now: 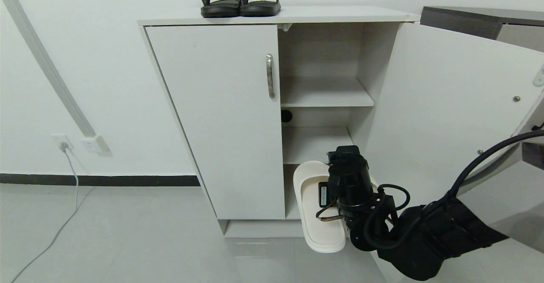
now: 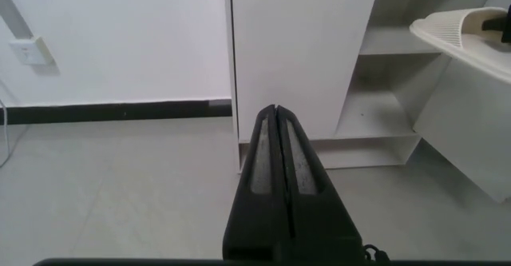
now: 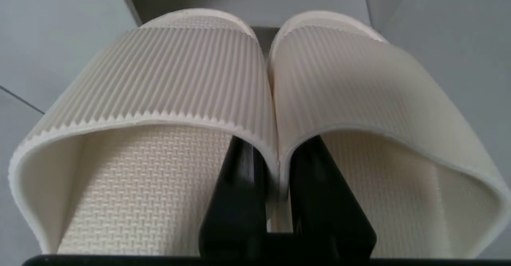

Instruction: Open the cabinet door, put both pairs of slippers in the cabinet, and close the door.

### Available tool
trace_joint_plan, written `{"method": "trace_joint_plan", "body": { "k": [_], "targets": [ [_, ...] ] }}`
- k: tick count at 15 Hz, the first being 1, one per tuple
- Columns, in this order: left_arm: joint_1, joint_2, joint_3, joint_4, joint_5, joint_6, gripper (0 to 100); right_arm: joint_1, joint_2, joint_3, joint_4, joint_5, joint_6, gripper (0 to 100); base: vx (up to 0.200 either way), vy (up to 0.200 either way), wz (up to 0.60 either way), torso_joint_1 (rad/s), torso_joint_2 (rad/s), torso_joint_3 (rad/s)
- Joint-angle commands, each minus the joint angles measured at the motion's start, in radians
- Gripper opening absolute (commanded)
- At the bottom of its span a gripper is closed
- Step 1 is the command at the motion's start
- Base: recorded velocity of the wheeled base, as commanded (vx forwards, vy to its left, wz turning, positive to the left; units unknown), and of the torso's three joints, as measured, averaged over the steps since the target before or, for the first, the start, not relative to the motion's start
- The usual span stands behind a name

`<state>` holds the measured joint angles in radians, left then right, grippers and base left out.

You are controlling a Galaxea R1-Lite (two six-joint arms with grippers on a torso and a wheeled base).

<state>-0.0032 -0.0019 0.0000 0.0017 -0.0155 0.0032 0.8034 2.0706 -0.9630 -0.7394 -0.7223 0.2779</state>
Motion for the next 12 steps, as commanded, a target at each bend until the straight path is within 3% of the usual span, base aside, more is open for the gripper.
{"method": "trace_joint_plan", "body": {
  "k": [1,6,9,10,12],
  "targets": [
    [0.0,0.002,0.0,0.0,0.0,0.0,0,0.0,0.006,0.003,0.0,0.0,0.0,0,0.0,0.0,0.0,0.007,0.0,-0.188],
    [0.0,0.002,0.0,0.0,0.0,0.0,0,0.0,0.031,0.009,-0.072,-0.009,-0.034,0,0.0,0.0,0.0,0.002,0.01,-0.196],
    [0.0,0.002,0.0,0.0,0.002,-0.002,0,0.005,0.022,0.099,-0.311,-0.009,-0.184,0,0.0,0.0,0.0,0.002,0.0,-0.191],
    [0.0,0.002,0.0,0.0,0.0,-0.002,0,0.003,0.042,0.155,-0.503,-0.008,-0.29,0,0.0,0.0,0.0,0.002,0.0,-0.095],
    [0.0,0.002,0.0,0.0,0.002,-0.002,0,-0.012,0.072,0.162,-0.592,-0.009,-0.335,0,0.0,0.0,0.0,0.0,0.0,0.0]
  ]
}}
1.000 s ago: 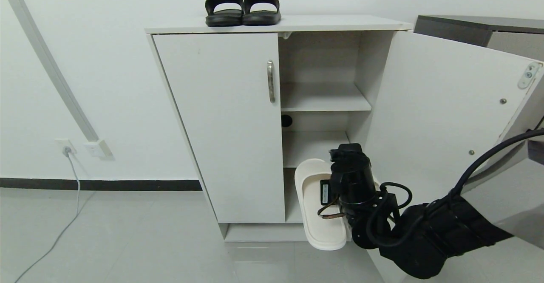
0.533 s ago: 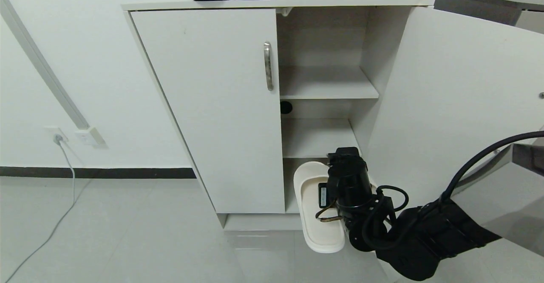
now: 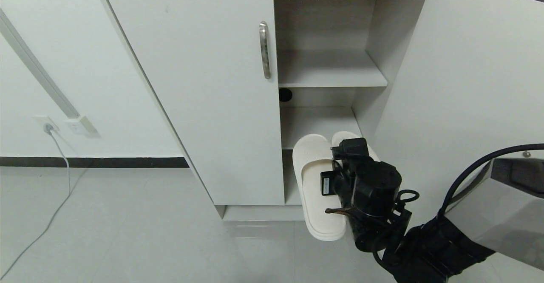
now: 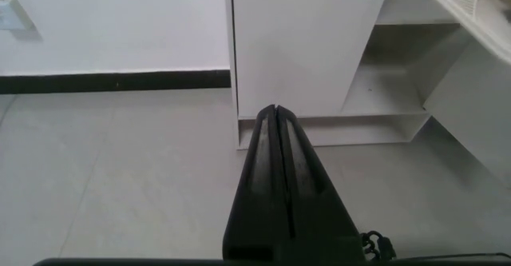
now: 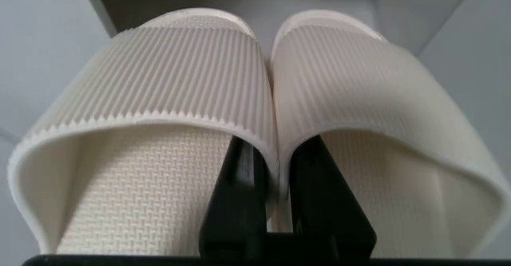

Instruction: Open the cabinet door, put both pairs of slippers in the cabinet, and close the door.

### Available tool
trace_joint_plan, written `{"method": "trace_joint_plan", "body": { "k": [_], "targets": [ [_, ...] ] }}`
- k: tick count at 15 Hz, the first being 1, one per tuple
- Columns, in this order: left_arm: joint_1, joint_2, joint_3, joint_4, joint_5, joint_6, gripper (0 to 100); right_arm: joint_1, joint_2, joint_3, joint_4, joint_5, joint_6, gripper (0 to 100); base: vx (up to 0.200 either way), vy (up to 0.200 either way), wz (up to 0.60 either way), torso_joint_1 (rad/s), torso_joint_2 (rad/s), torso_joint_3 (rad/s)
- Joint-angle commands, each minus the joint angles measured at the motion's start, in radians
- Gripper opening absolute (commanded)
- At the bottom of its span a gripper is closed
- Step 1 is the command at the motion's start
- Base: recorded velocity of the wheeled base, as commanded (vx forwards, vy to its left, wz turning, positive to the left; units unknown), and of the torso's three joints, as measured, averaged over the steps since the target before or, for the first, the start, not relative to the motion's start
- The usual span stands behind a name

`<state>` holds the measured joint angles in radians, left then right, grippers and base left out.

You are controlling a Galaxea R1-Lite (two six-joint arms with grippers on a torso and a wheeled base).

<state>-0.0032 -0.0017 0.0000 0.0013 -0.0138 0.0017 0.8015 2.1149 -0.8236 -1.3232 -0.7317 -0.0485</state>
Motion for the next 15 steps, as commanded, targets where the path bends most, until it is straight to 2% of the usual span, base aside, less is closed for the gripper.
{"method": "trace_joint_plan", "body": {
  "k": [1,15],
  "targets": [
    [0.0,0.002,0.0,-0.001,0.0,0.0,0,-0.013,0.03,0.023,-0.008,0.0,-0.008,0,0.0,0.0,0.0,0.0,0.0,0.0],
    [0.0,0.002,0.0,-0.001,0.002,0.0,0,-0.104,0.025,0.026,-0.007,0.002,-0.008,0,0.0,0.0,0.0,0.0,0.0,0.0]
  ]
}}
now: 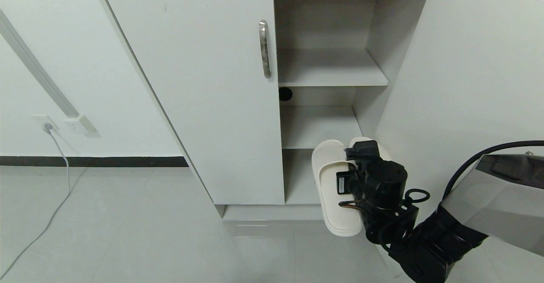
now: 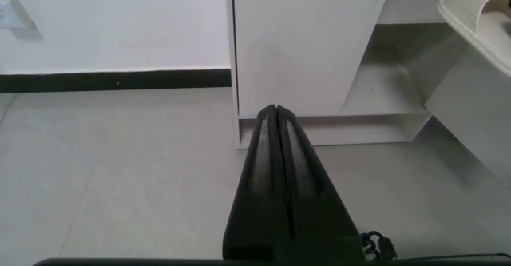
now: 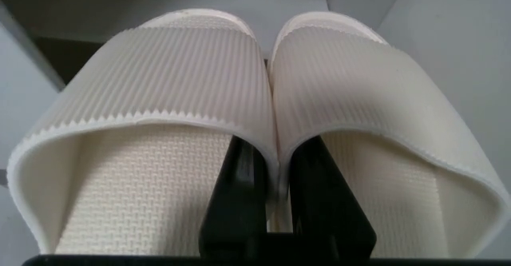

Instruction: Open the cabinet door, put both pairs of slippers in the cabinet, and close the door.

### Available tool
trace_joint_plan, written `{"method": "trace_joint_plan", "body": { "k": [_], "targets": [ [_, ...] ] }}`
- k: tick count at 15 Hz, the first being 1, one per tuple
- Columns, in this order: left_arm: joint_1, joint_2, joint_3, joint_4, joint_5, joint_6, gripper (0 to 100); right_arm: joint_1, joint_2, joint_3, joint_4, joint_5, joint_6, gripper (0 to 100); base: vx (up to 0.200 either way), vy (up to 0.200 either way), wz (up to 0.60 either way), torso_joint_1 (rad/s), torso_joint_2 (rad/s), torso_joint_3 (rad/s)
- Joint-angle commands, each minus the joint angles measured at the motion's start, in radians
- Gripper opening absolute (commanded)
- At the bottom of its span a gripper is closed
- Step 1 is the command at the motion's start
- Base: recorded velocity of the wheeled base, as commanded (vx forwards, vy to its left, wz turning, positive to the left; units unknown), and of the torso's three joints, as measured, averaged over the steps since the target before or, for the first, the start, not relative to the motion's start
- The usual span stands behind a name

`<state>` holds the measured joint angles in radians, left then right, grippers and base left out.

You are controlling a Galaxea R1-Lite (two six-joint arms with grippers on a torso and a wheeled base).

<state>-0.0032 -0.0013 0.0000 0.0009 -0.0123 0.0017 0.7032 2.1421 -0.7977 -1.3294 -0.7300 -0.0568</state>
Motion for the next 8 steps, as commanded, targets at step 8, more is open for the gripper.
{"method": "trace_joint_plan", "body": {
  "k": [8],
  "targets": [
    [0.0,0.001,0.0,0.001,0.0,-0.003,0,-0.019,-0.001,0.002,0.001,0.0,0.0,0,0.0,0.0,0.0,0.0,0.0,0.0]
  ]
}}
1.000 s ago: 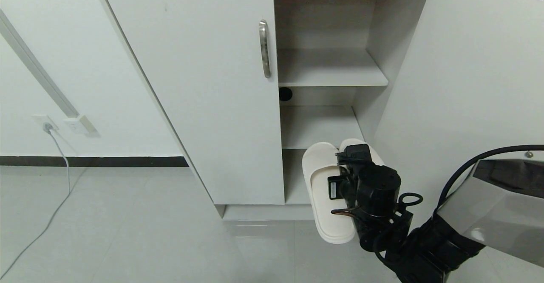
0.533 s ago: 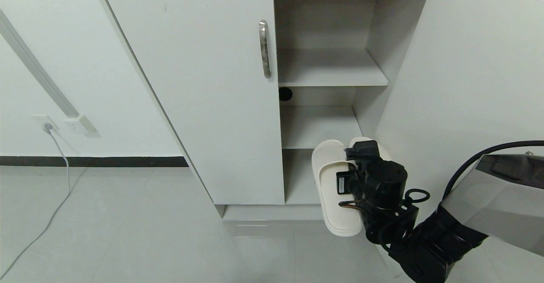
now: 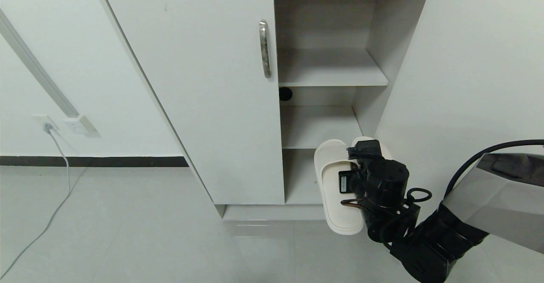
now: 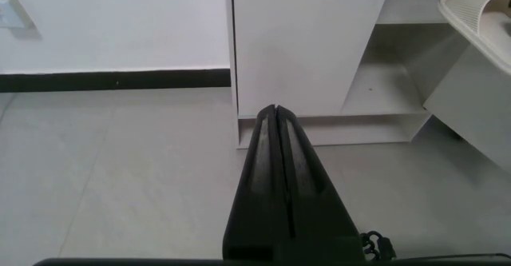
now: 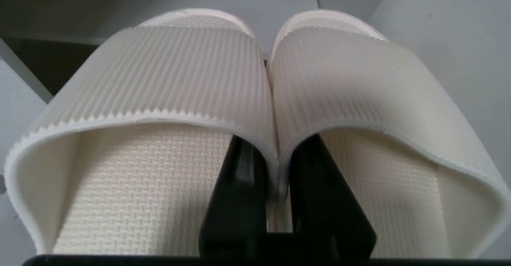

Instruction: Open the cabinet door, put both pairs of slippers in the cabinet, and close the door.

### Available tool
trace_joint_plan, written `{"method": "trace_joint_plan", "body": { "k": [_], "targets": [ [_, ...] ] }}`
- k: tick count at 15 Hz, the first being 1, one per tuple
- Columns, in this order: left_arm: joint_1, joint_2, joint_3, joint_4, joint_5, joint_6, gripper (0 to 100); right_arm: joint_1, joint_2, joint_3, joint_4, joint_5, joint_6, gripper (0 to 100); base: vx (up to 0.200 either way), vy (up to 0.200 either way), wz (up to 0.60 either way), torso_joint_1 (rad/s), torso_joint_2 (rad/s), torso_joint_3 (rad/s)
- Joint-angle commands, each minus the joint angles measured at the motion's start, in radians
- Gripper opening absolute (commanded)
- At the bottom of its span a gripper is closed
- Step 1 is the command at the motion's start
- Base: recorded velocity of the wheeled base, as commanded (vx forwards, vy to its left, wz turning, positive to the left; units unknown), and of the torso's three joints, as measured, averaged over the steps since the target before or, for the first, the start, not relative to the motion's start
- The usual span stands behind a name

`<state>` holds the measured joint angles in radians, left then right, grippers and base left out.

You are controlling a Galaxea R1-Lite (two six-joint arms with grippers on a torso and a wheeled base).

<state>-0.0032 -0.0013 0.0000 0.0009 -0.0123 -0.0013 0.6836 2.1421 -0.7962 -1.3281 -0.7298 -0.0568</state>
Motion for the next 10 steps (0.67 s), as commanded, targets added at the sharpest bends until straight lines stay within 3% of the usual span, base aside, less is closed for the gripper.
{"method": "trace_joint_plan", "body": {
  "k": [1,10],
  "targets": [
    [0.0,0.001,0.0,-0.001,0.0,0.0,0,0.001,-0.001,0.0,0.0,0.0,0.0,0,0.0,0.0,0.0,0.0,0.0,0.0],
    [0.0,0.001,0.0,0.001,0.0,0.001,0,0.04,-0.008,-0.005,0.0,0.004,0.0,0,0.0,0.0,0.0,0.0,0.0,0.0]
  ]
}}
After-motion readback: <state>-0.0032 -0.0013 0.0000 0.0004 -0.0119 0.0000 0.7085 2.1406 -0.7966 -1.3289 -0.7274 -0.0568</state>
